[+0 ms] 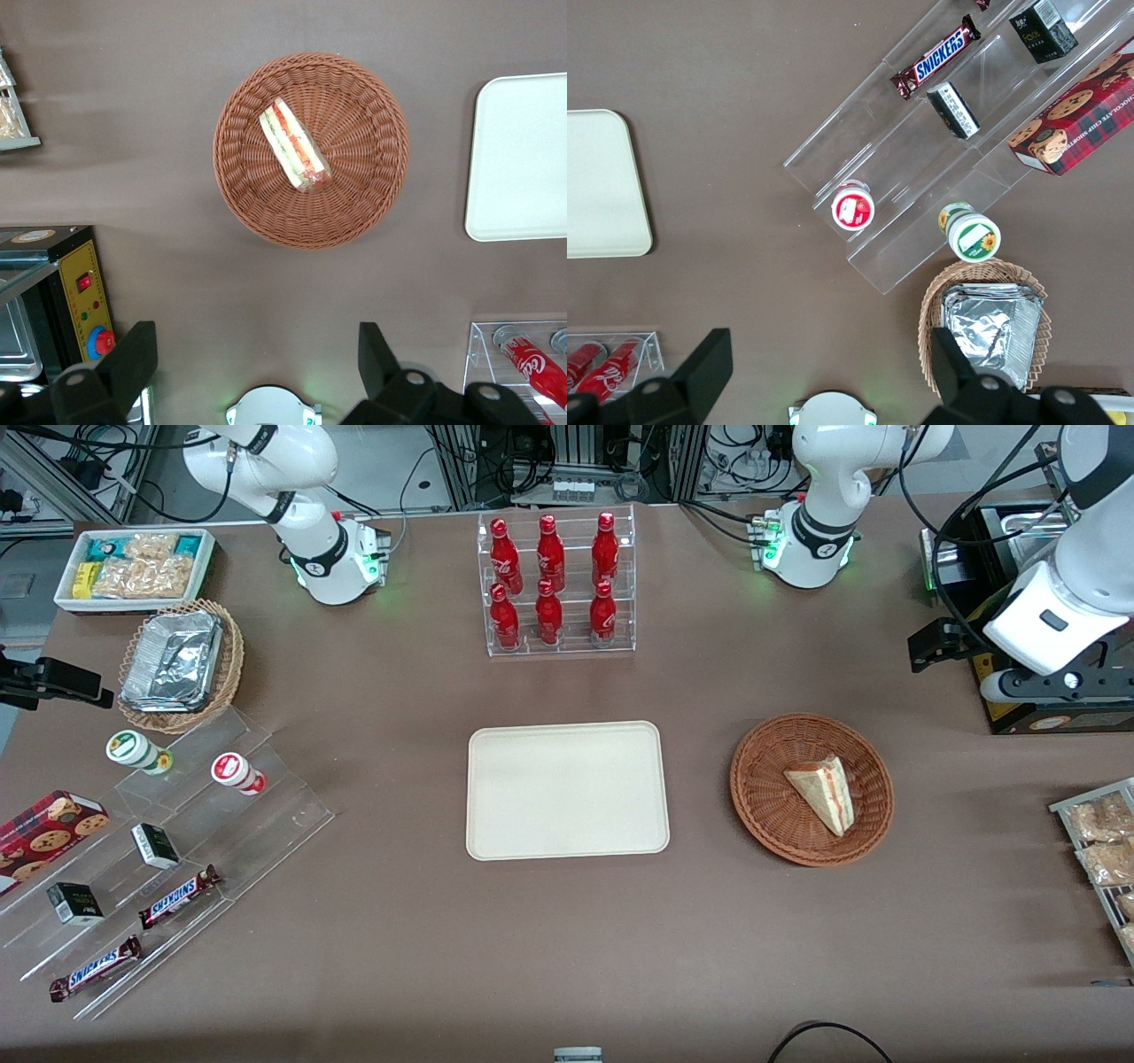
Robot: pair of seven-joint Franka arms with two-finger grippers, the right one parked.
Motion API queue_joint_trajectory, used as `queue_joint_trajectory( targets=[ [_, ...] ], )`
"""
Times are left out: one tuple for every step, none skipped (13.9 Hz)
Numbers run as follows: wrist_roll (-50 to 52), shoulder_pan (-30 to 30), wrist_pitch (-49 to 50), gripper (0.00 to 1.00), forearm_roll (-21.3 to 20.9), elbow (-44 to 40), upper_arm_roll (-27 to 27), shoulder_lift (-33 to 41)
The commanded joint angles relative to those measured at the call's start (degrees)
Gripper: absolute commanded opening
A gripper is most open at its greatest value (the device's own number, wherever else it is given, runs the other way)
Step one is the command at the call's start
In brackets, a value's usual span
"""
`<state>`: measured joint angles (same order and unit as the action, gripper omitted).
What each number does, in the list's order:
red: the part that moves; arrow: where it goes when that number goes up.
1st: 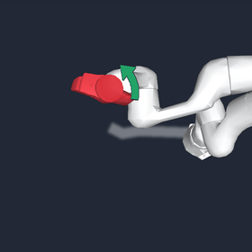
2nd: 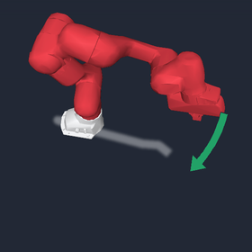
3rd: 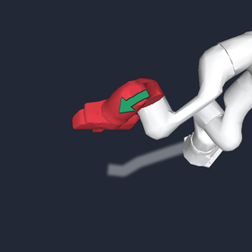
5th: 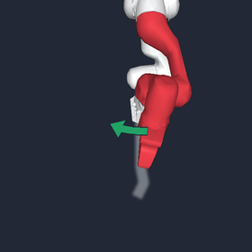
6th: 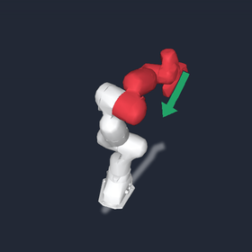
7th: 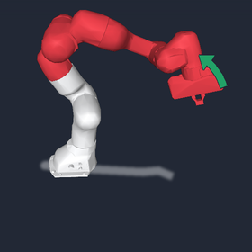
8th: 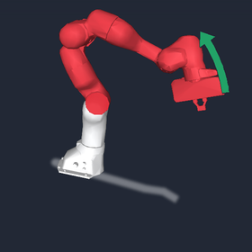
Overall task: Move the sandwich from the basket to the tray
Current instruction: 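Move the left gripper over the sandwich in the wicker basket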
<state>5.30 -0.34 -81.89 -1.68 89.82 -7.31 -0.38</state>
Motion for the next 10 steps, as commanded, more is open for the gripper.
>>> queue_joint_trajectory(
  targets=[
    [-2.3,-0.6,-0.1,1.0,0.6,0.0,-0.4,0.4],
    [-2.0,-0.6,-0.4,1.0,0.7,0.1,-0.5,0.0],
    [-2.0,-0.4,-1.4,1.0,0.7,0.3,-0.5,-0.6],
    [-2.0,-0.4,-2.1,1.0,0.7,0.4,-0.6,-1.6],
    [-2.0,-0.4,-3.4,1.0,0.7,2.2,-0.6,-1.8],
    [-2.0,-0.2,-6.3,1.0,0.6,5.0,-0.6,-1.6],
    [-2.0,0.0,-9.9,1.0,0.6,9.0,-0.7,-1.2],
    [-1.9,0.0,-14.1,1.0,0.6,13.2,-0.8,-0.7],
    [-1.9,0.1,-18.4,1.0,0.7,17.3,-0.8,-0.1],
    [-1.9,0.0,-23.1,1.0,0.7,21.1,-0.8,0.5]
  ],
)
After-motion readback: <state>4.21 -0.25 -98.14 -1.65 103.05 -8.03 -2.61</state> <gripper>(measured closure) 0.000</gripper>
